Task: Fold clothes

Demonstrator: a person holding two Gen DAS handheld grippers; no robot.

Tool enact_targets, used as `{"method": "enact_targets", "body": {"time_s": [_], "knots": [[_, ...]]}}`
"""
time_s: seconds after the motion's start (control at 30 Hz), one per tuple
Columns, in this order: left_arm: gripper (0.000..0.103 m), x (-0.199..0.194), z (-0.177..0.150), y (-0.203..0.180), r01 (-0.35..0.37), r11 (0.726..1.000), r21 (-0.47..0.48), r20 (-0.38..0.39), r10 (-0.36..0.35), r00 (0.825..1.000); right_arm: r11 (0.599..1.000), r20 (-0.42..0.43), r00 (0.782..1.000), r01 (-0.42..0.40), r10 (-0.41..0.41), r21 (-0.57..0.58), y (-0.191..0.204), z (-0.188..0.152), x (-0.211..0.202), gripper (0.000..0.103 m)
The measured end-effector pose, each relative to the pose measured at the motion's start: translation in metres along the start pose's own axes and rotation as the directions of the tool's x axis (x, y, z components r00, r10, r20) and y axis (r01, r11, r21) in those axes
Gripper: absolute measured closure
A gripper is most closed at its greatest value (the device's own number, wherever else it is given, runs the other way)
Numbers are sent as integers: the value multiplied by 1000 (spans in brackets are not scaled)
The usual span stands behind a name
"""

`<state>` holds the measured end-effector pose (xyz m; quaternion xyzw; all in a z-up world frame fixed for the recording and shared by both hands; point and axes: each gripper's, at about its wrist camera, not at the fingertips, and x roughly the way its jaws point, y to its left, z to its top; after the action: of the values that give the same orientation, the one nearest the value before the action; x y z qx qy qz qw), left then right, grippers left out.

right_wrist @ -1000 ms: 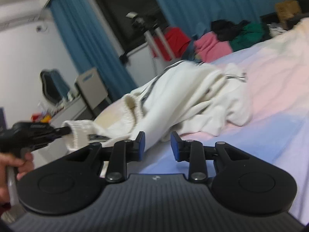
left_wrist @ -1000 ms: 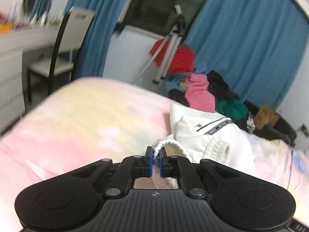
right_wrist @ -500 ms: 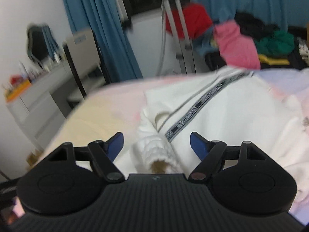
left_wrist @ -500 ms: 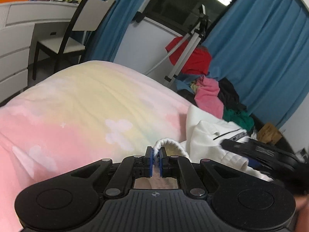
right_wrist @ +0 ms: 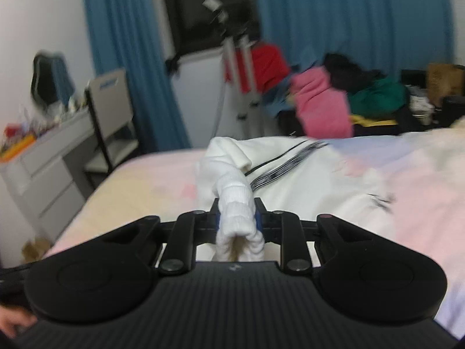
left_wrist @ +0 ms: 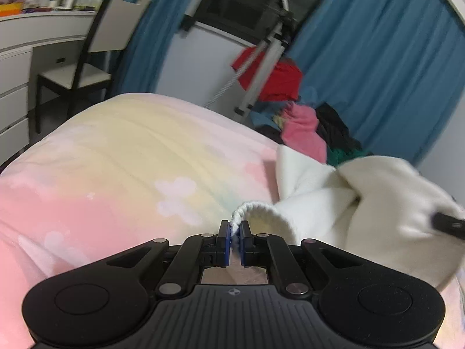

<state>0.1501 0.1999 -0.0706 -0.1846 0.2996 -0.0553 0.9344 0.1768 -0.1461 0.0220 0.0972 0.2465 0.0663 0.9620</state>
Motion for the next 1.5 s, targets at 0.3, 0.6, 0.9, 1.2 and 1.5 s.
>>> {"method": "enact_targets", "body": {"time_s": [0.3,0.6,0.9,1.2,1.5], "knots": [[92,-16,-13,-13,97,986,139,-135,-78,988,935,-202,979,44,30,353,-95,-91,-54,79],[69,-26,-16,-22,-21,982,189,-193,59,979,866,-255,956,4,143,500,-110,-132,-44,78],[30,-70,-2,-23,-26,991,132,-82,37,996,857,-218,959,-47,183,513,-130,-131,-47,71],[16,-22,-18,-48,40,960,277,-114,-8,993,862,-175,968,-70,180,502,-132,-123,-42,35],[48,4,-25,-52,37,976,213,-90,-18,996,922,-257,960,-7,115,386,-122,-142,-5,36]]}}
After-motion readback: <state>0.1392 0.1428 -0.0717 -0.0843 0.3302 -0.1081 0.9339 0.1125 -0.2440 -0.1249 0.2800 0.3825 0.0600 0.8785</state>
